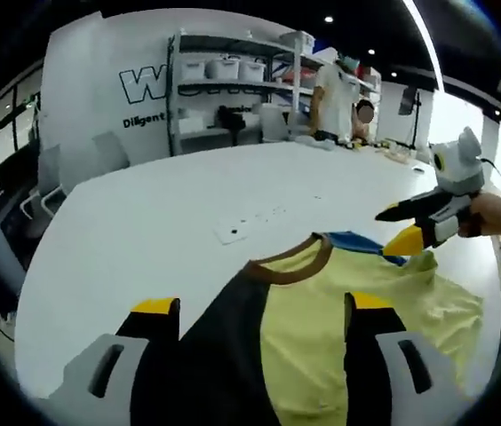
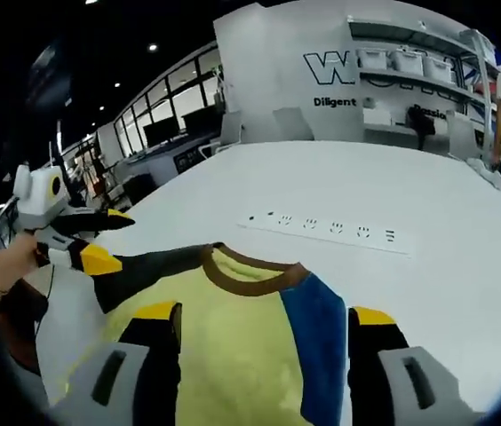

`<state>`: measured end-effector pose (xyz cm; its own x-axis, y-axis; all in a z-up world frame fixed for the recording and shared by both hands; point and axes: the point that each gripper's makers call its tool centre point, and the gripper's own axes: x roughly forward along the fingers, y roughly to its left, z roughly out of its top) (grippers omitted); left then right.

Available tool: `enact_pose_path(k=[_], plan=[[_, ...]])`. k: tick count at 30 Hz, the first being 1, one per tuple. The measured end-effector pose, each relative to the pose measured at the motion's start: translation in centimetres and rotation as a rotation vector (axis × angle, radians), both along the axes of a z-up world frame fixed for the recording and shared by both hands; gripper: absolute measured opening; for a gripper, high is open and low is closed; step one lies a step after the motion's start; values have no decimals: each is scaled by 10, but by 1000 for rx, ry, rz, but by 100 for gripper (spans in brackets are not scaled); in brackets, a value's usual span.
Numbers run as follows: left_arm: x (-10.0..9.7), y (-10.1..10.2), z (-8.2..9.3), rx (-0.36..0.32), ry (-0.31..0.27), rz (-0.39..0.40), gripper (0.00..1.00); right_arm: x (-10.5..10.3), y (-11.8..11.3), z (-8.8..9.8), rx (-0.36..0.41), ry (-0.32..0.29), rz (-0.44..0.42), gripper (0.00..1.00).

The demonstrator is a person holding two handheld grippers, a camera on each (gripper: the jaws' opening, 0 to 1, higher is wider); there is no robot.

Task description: Fold the garment on the visible template until the final outline fits inside the template.

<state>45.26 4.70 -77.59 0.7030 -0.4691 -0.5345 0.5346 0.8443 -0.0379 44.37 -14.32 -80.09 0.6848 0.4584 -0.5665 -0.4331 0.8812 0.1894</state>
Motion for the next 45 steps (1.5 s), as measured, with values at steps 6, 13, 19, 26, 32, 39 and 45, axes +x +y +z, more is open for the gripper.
enact_pose_path(k=[6,13,19,26,32,39,45], plan=[[-30,-11,2,-7,36,-34,90,-25,-5,6,15,10,-7,90],[-66,-18,-1,31,44,-70,99,-51,-13,10,11,15,-28,99],[-91,-24,5,19,33,-84,99,-68,-16,7,48,30,-57,99],[-116,-22,10,15,46,-83,98,-90,-20,3,39,45,-63,99],[-147,-27,-4,30,96,-100,92,-113,-26,-5,38,70,-79,95],[-174,-36,-22,45,138,-128,86,-135,-32,-14,45,87,-98,92],[-179,-31,-28,33,148,-81,74,-149,-37,-15,45,92,-110,91]])
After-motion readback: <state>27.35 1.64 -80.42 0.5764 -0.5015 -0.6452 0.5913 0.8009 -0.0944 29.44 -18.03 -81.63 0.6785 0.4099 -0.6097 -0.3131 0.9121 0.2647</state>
